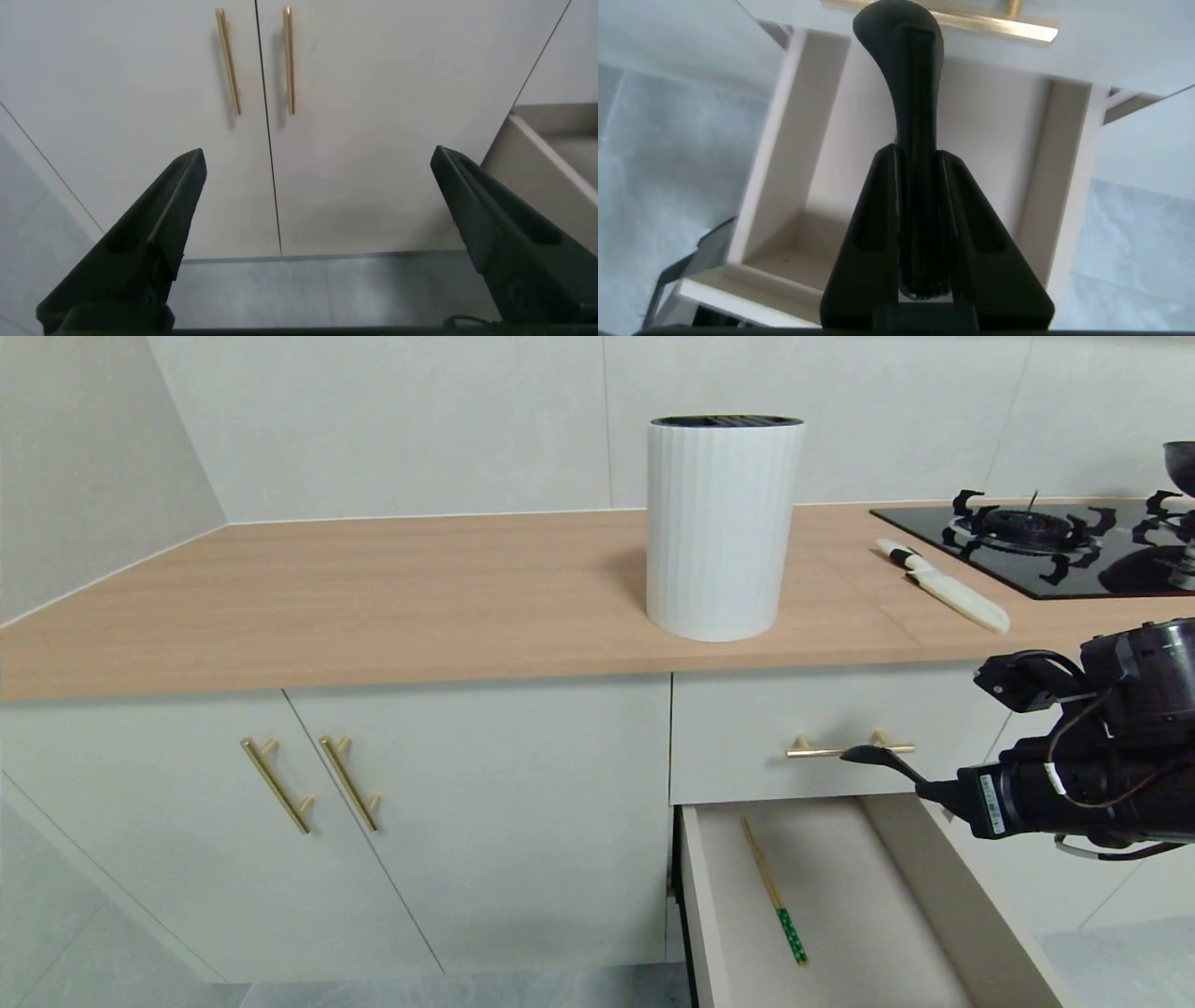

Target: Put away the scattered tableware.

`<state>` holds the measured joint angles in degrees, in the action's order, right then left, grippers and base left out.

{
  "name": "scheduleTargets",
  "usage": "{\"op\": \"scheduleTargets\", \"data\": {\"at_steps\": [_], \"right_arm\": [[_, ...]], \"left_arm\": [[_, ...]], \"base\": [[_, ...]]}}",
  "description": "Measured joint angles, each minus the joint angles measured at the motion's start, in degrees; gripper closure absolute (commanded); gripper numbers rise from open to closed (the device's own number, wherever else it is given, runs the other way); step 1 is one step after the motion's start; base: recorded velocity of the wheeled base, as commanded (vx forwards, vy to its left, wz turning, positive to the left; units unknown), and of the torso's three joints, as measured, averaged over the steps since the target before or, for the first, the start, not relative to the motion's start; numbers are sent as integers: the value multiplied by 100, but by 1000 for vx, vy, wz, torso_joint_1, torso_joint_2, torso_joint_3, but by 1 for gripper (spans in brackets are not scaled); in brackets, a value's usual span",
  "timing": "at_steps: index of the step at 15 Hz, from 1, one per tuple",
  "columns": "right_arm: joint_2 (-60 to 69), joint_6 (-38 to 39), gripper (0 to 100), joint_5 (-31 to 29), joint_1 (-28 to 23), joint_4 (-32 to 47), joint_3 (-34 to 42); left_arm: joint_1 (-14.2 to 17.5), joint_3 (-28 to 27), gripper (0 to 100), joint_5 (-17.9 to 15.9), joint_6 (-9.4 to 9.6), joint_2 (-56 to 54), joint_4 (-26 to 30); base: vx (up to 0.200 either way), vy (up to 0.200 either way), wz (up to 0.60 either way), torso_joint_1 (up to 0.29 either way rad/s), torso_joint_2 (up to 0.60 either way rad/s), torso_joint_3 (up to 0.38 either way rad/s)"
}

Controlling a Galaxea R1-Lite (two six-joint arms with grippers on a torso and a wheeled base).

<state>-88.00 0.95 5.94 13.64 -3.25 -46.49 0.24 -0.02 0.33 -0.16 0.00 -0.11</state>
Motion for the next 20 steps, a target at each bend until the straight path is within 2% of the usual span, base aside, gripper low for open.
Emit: {"op": "scheduleTargets", "data": {"at_steps": [6,15,18,20], "right_arm": [[-124,2,100,-2,2,9,13],[-433,-6,100,2,2,-24,5],[-1031,-2,100,-59,11,-319,-2],[-1593,17,100,-327,83,-673,-16]], "left_arm": [[-2,2,0,-1,0,0,-2],[0,2,0,0,0,0,-2],[0,2,0,0,0,0,0],[0,2,0,-1,0,0,-2]], "base": [[0,0,0,-115,399,281],[0,0,0,-6,22,11],[0,0,0,0,0,0],[0,0,0,0,0,0]]}}
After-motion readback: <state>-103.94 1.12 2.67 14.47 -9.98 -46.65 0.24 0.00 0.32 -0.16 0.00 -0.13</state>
